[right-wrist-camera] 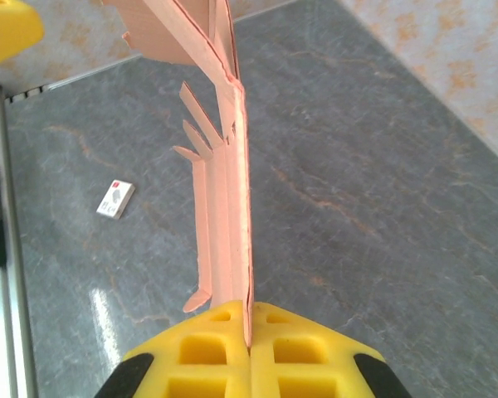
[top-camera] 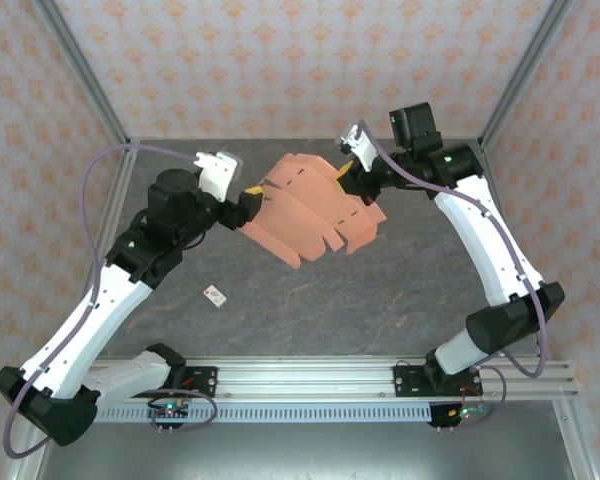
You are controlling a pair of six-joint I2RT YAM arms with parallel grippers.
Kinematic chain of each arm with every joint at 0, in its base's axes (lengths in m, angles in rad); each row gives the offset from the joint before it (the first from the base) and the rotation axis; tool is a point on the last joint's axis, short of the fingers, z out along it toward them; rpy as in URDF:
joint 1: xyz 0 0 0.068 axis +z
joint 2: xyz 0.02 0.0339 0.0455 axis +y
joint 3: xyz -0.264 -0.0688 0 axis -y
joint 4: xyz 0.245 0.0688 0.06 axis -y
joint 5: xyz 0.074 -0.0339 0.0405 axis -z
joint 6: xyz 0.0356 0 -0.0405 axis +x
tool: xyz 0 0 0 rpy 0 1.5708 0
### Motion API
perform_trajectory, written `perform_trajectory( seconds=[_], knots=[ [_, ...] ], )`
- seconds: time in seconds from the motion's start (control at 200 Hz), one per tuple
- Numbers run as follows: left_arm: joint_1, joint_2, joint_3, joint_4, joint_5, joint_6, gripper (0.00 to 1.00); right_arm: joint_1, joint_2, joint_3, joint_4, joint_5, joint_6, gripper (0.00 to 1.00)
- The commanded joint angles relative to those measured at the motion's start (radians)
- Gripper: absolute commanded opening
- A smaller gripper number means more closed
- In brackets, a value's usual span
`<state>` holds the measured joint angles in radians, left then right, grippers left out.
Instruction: Fold the paper box
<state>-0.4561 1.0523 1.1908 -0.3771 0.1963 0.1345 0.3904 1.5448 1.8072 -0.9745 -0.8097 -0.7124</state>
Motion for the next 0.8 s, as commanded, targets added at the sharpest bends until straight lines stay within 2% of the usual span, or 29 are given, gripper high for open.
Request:
perform_trajectory(
  seconds=[0.0, 0.12, 0.21, 0.355, 0.425, 0.515, 0.676, 0.796],
  knots=[
    [0.004, 0.049, 0.073, -0.075, 0.119, 0.156, 0.73, 0.003, 0.017, 0.078, -0.060, -0.065, -0.080, 0.00],
    [0.004, 0.098, 0.117, -0.081, 0.152, 0.228, 0.74, 0.002, 0.033, 0.110, -0.111, -0.074, -0.108, 0.00],
    [0.005, 0.150, 0.173, -0.124, 0.194, 0.277, 0.80, 0.004, 0.030, 0.107, -0.121, -0.079, -0.125, 0.00],
    [0.004, 0.223, 0.238, -0.154, 0.196, 0.311, 0.78, 0.004, 0.028, 0.104, -0.150, -0.081, -0.167, 0.00],
    [0.005, 0.255, 0.272, -0.174, 0.240, 0.324, 0.70, 0.004, 0.030, 0.101, -0.156, -0.070, -0.178, 0.00],
    [0.011, 0.293, 0.317, -0.215, 0.303, 0.328, 0.54, 0.003, 0.029, 0.097, -0.159, -0.060, -0.193, 0.00],
    [0.031, 0.312, 0.328, -0.241, 0.372, 0.331, 0.31, 0.003, 0.034, 0.095, -0.159, -0.050, -0.208, 0.00],
    [0.059, 0.297, 0.305, -0.225, 0.445, 0.309, 0.21, 0.004, 0.043, 0.096, -0.155, -0.039, -0.216, 0.00]
  ],
)
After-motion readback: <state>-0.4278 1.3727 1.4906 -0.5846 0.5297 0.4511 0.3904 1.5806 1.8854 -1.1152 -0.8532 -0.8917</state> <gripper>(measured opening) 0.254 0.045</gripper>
